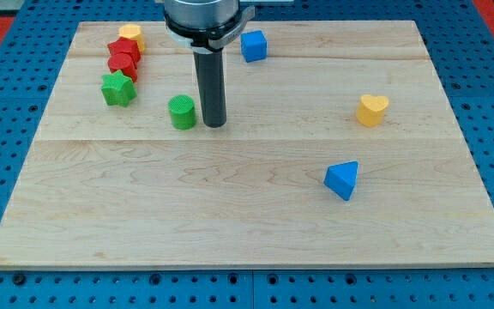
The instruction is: Move blue triangle slightly up and left
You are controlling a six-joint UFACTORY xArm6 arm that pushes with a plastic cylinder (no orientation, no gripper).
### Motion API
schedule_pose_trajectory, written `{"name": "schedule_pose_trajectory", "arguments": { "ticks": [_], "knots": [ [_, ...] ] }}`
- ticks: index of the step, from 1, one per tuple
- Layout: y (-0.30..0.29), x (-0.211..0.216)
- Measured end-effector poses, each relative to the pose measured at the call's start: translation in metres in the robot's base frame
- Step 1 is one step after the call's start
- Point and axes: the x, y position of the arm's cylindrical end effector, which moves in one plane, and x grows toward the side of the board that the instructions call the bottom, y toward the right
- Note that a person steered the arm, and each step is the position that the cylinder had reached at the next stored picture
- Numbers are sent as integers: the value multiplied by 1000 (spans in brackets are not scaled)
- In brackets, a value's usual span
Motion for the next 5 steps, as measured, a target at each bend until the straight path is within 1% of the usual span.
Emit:
{"name": "schedule_pose_trajectory", "arguments": {
  "ticks": [1,2,3,4,5],
  "knots": [
    [69,16],
    [176,32],
    [241,59],
    [224,120],
    [177,120]
  ]
}}
